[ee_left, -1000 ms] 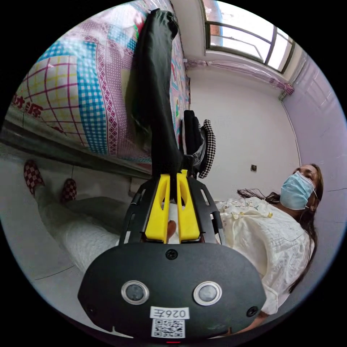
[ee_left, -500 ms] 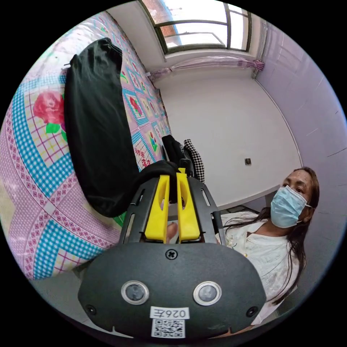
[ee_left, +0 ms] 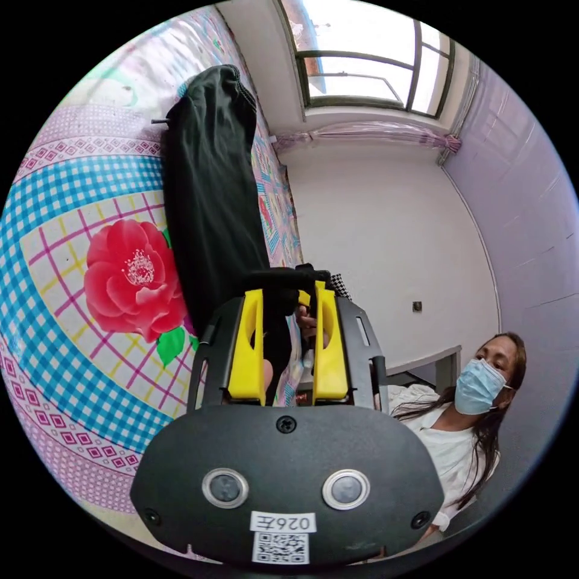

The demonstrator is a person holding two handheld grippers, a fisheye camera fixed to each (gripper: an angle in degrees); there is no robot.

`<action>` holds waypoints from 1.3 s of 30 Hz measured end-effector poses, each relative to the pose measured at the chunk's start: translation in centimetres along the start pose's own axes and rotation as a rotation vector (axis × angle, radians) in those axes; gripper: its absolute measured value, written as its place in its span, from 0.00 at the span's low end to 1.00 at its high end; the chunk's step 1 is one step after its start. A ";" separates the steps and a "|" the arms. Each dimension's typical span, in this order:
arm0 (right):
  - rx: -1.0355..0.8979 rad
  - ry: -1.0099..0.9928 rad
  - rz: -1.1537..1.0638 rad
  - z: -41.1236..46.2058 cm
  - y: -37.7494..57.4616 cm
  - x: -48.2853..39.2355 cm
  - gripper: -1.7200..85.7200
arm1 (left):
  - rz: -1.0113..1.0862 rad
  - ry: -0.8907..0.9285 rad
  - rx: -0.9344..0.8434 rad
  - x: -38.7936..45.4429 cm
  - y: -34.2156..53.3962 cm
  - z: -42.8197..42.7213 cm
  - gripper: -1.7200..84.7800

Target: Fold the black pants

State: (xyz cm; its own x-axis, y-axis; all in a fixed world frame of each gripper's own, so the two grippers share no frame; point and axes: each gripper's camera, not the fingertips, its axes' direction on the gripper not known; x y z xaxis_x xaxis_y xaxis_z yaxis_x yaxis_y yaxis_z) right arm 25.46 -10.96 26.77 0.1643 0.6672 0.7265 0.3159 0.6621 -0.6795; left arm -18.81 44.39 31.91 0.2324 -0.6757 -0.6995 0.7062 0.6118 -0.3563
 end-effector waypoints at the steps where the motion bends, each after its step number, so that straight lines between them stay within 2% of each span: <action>1: 0.012 -0.003 -0.003 0.0 0.2 -0.1 0.15 | -0.001 0.019 0.047 0.1 0.5 -0.8 0.16; 5: 0.037 -0.028 -0.037 1.7 1.6 -0.9 0.12 | 0.036 0.055 0.174 1.4 2.2 -1.5 0.08; 7: 0.011 -0.003 -0.071 3.6 1.9 -1.4 0.11 | 0.058 0.051 0.147 2.0 2.1 0.2 0.04; 9: -0.034 0.112 -0.122 6.7 0.9 -1.9 0.10 | 0.085 0.038 0.068 2.2 0.8 3.0 0.03; 11: -0.055 0.255 -0.154 8.7 -0.2 -2.4 0.09 | 0.113 -0.033 -0.037 2.4 -1.7 7.0 0.07; 13: -0.060 0.399 -0.207 10.2 -0.5 -3.7 0.09 | 0.120 -0.125 -0.071 2.6 -3.2 8.8 0.08; 15: -0.029 0.498 -0.290 11.4 0.6 -5.9 0.09 | 0.167 -0.219 -0.020 3.9 -3.4 8.8 0.10; 19: -0.001 0.648 -0.392 13.9 2.6 -7.4 0.09 | 0.285 -0.529 0.147 6.8 -1.5 8.2 0.12; 22: -0.028 0.671 -0.420 17.2 2.5 -7.1 0.10 | 0.271 -0.514 0.101 6.1 -2.0 10.0 0.14; 25: -0.119 0.783 -0.434 21.4 2.1 -6.6 0.08 | 0.325 -0.493 0.057 6.7 -2.1 12.9 0.11; 26: -0.107 0.865 -0.441 22.1 2.2 -7.0 0.04 | 0.363 -0.563 0.020 7.0 -2.1 14.3 0.10; 29: -0.040 0.891 -0.437 22.2 2.3 -7.7 0.01 | 0.320 -0.779 -0.108 5.4 -2.7 17.4 0.03; 32: -0.088 0.835 -0.362 22.9 1.5 -6.1 0.02 | 0.240 -0.682 -0.052 4.7 -2.6 16.8 0.01; 35: -0.006 0.768 -0.368 22.5 2.4 -6.8 0.04 | 0.285 -0.588 0.038 5.8 -1.7 16.3 0.01; 37: 0.032 0.783 -0.415 23.3 2.9 -7.1 0.04 | 0.348 -0.618 0.032 6.1 -1.7 17.3 0.01; 39: -0.092 0.911 -0.415 26.2 2.0 -4.8 0.05 | 0.285 -0.682 -0.066 4.6 -2.7 19.0 0.01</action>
State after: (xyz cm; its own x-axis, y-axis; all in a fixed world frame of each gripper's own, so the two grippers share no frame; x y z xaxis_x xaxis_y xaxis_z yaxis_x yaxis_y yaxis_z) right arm 0.87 -3.89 19.21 0.6649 -0.1511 0.7315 0.5751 0.7285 -0.3723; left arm -6.94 31.79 41.39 0.7800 -0.5789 -0.2378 0.5195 0.8108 -0.2698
